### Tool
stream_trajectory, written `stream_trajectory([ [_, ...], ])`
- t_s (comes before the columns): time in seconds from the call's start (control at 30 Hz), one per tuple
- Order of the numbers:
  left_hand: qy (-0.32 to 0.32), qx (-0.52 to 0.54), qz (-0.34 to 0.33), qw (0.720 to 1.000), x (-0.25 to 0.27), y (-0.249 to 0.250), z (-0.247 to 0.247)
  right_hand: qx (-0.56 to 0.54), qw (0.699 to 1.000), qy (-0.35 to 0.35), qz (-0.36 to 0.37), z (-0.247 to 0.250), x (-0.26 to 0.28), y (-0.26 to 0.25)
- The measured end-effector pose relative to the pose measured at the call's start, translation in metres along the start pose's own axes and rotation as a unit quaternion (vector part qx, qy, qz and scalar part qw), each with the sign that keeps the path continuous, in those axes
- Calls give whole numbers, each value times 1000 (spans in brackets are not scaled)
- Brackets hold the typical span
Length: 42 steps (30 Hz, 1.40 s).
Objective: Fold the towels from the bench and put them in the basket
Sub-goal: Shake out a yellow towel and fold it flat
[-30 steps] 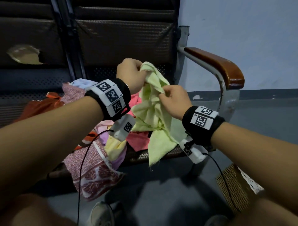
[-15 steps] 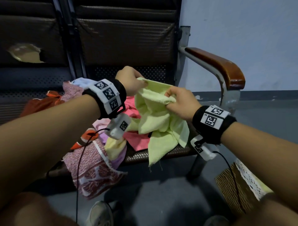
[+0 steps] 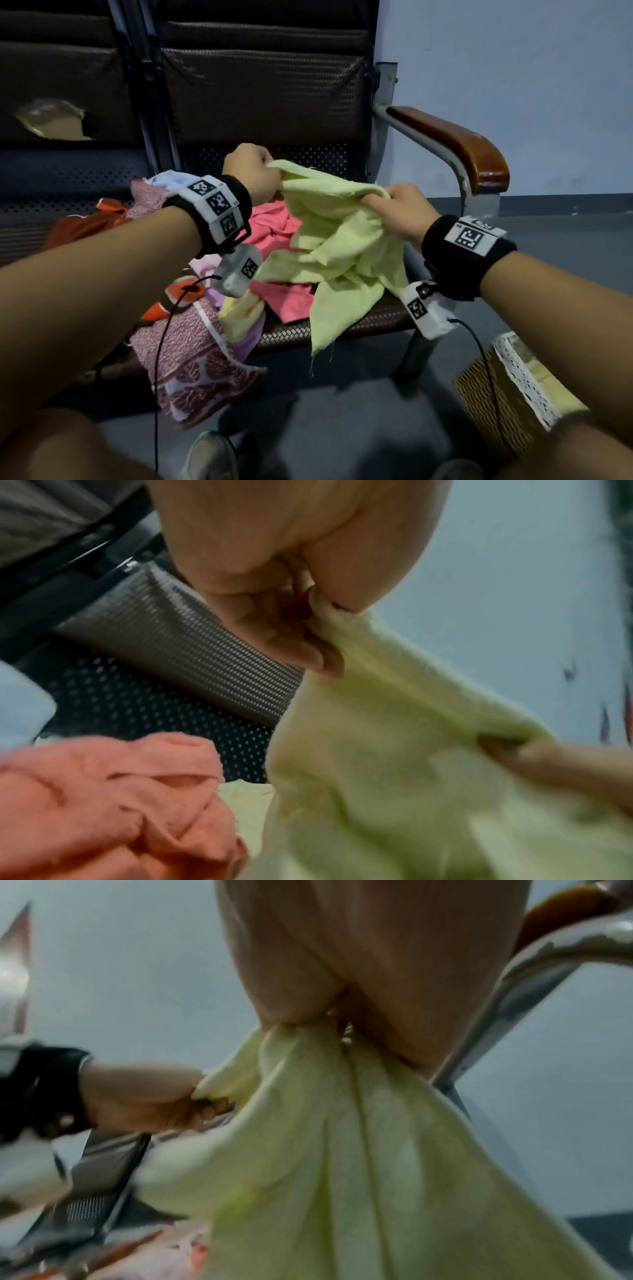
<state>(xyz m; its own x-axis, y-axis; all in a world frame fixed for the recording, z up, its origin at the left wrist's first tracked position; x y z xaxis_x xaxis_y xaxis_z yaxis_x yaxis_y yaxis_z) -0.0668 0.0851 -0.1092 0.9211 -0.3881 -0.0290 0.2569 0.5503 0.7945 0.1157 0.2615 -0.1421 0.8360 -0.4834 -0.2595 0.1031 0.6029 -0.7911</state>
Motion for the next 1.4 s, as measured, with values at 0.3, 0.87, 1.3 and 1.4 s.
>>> stream_trajectory([
  [0.3, -35, 232, 22, 972, -1, 4, -3, 405, 901, -109, 108, -2, 4, -12],
  [0.87, 23, 77, 15, 997, -5, -7, 0, 246, 959, -141, -22, 10, 12, 12],
  [1.3, -76, 140, 33, 987, -13, -25, -9, 252, 954, -155, 47, 25, 19, 5],
  [1.4, -62, 178, 43, 981, -18, -28, -1, 203, 966, -149, 53, 32, 19, 5],
])
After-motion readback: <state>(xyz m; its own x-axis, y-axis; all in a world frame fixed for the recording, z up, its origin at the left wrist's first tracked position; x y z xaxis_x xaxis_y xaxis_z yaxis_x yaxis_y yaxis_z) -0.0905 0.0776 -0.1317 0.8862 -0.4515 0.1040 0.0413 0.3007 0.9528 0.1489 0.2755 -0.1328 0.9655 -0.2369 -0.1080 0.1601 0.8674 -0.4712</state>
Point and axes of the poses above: each hand's wrist, its own x-axis away from the middle knuckle, its own z-axis out of the back of the hand, y = z × x, the point moved 6 cm from there along -x, towards the middle knuckle, and after that the axes turned 12 degrees about z, right-handed, at the moved point
